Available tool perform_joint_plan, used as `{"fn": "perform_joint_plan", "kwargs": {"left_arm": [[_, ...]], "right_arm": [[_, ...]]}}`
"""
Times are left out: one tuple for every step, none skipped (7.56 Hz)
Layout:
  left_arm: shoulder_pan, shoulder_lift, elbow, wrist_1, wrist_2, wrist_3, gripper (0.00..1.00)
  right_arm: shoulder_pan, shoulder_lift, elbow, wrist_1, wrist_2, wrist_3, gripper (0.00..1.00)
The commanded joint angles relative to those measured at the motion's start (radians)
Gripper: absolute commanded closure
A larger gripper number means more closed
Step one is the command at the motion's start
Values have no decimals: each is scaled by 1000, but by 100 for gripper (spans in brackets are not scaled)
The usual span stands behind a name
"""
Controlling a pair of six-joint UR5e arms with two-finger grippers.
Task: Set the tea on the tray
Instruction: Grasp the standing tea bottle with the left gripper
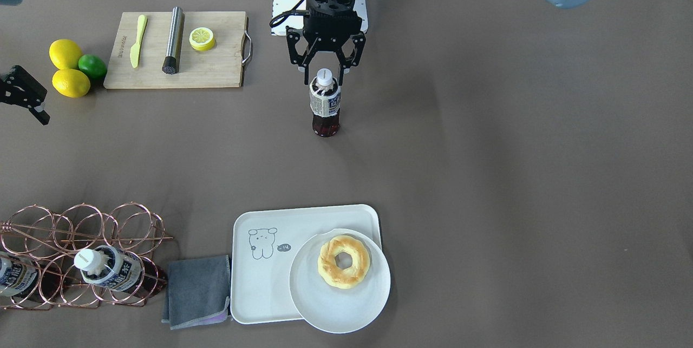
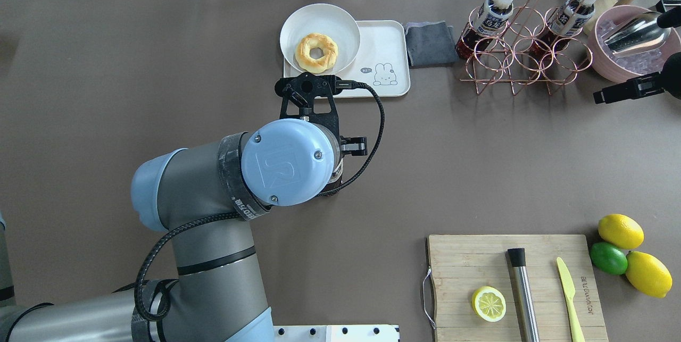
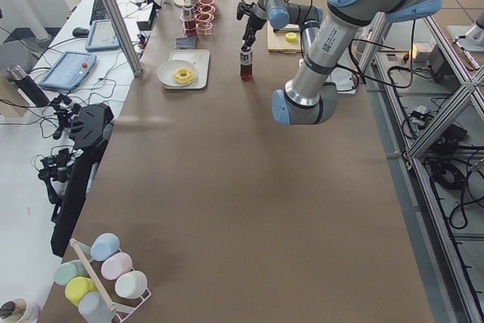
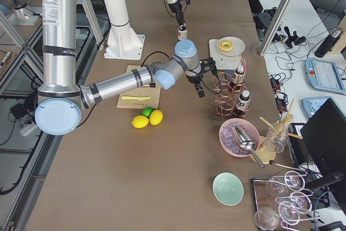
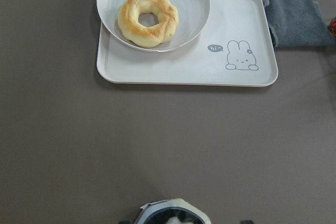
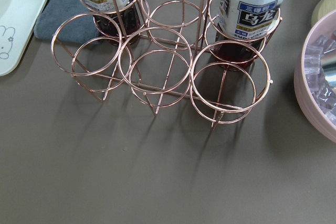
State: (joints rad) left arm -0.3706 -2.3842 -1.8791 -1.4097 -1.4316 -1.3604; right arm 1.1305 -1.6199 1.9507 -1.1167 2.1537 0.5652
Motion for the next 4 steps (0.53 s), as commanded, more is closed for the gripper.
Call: {"fn": "perform_joint_plan", "kwargs": {"left_arm": [[1,0,-5,0,0,-3,100],[1,0,-21,2,-1,-2,100],[-4,0,-47,9,-4,-2,100],[-16,-7,-57,11,-7,-2,100]], "right_arm": [[-1,2,2,0,1,1,0],[0,0,4,0,1,1,0],[3,2,4,0,1,1,0],[5,2,4,0,1,1,0]]}}
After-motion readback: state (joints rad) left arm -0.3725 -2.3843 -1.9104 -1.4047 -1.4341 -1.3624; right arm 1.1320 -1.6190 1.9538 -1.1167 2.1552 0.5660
